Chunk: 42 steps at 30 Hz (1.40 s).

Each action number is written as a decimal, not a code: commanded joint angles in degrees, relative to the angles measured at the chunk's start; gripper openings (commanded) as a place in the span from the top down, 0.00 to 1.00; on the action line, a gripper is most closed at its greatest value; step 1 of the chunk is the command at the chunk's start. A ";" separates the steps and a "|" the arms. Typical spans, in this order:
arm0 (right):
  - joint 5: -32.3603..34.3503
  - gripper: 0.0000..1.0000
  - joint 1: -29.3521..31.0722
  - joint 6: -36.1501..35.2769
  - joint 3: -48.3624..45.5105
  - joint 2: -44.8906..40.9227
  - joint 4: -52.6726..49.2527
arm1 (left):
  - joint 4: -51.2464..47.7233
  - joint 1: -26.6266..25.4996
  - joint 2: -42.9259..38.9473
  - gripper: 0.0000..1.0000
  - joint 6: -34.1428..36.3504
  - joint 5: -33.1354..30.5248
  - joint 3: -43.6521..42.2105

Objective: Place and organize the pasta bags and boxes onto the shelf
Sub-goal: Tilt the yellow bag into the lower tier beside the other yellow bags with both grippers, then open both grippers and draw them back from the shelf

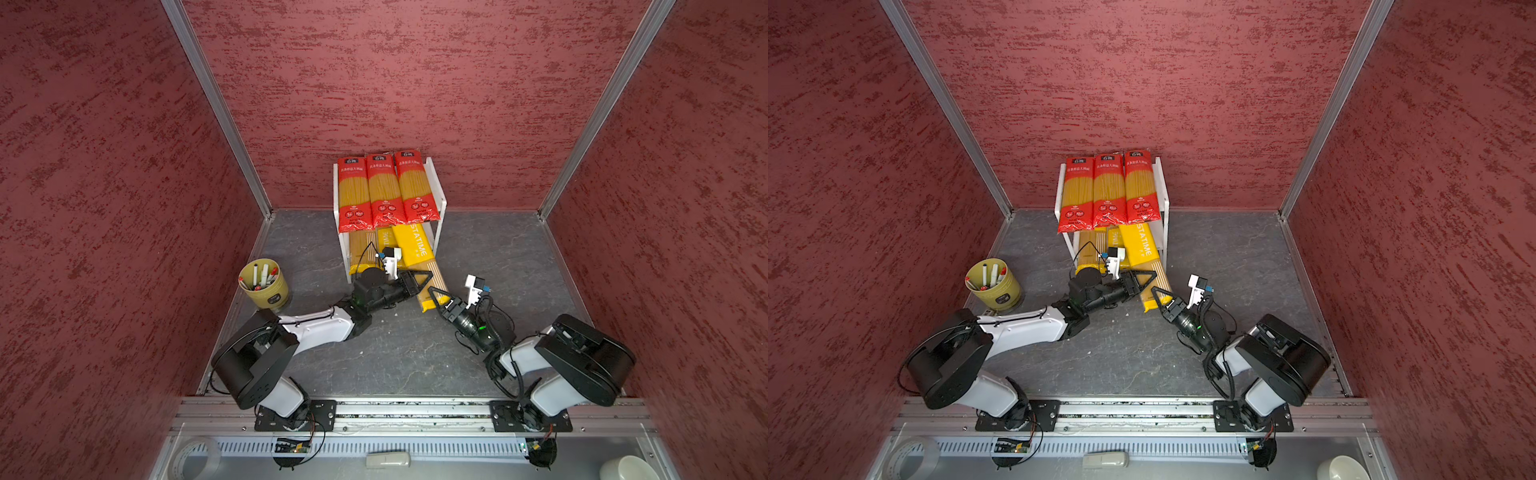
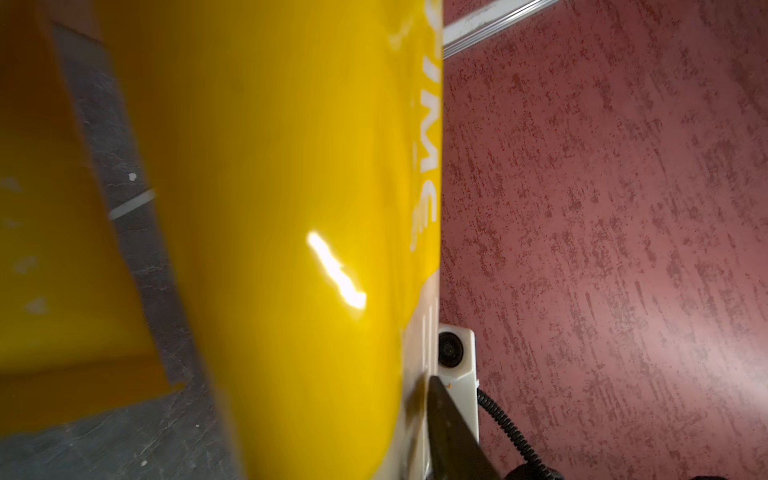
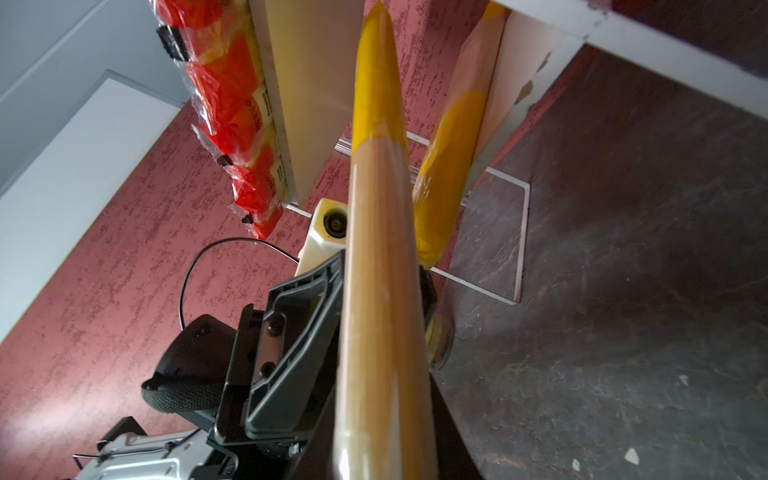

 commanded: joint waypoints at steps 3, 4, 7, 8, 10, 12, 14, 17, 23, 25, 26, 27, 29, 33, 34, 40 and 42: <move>4.66 0.93 0.26 -1.11 3.98 0.65 3.92 | 3.34 1.46 -4.15 0.46 1.85 -0.03 2.09; 4.99 0.95 0.21 -1.71 4.89 0.80 3.96 | 2.21 1.71 -5.24 0.44 2.13 -0.44 1.27; 6.50 0.99 -0.40 -2.81 7.81 1.37 3.86 | -0.37 2.07 -9.71 0.40 3.20 -2.15 -2.45; 6.80 1.00 -0.94 -2.34 8.81 1.80 3.85 | -1.58 2.14 -11.44 0.39 3.62 -2.82 -3.63; 7.11 1.00 -2.76 0.08 11.12 3.45 3.60 | -5.20 1.72 -15.74 0.38 4.85 -5.60 -6.45; 7.15 1.00 -4.29 2.63 13.72 5.35 2.58 | -8.89 0.96 -19.42 0.38 6.40 -8.06 -8.50; 6.95 1.00 -5.44 4.49 16.60 6.93 0.43 | -12.85 0.26 -23.13 0.37 7.85 -10.22 -10.05; 7.05 1.00 -6.61 5.86 21.40 8.05 -5.94 | -20.22 -0.55 -29.26 0.37 10.56 -13.81 -12.09; 5.25 1.00 -9.26 5.59 29.14 7.59 -21.16 | -28.70 -0.39 -38.93 0.37 12.31 -17.71 -15.80; 4.53 1.00 -10.06 5.60 30.98 7.37 -25.31 | -29.76 -0.36 -40.49 0.37 12.37 -18.13 -16.52; 4.42 0.97 -10.18 5.73 31.72 7.34 -27.09 | -30.04 -0.39 -40.96 0.37 12.38 -18.32 -16.81; 4.43 0.95 -10.28 5.55 32.37 7.39 -28.32 | -30.15 -0.39 -41.09 0.37 12.39 -18.40 -16.99; 3.54 0.93 -10.40 5.18 33.74 8.32 -29.29 | -30.09 -0.42 -40.95 0.37 12.35 -18.40 -17.09; 0.44 0.80 -10.59 6.30 34.93 10.45 -30.28 | -30.24 -0.52 -39.89 0.37 13.39 -17.88 -16.24; -0.20 0.74 -10.54 6.70 34.77 10.57 -30.28 | -30.61 -0.69 -39.85 0.37 13.89 -17.90 -15.93; -3.97 0.44 -10.78 2.59 30.91 6.29 -34.88 | -36.92 -1.18 -42.26 0.36 18.33 -19.64 -14.45; -4.40 0.41 -10.80 -0.83 28.86 3.34 -39.02 | -39.35 -1.03 -43.44 0.36 19.79 -20.39 -14.11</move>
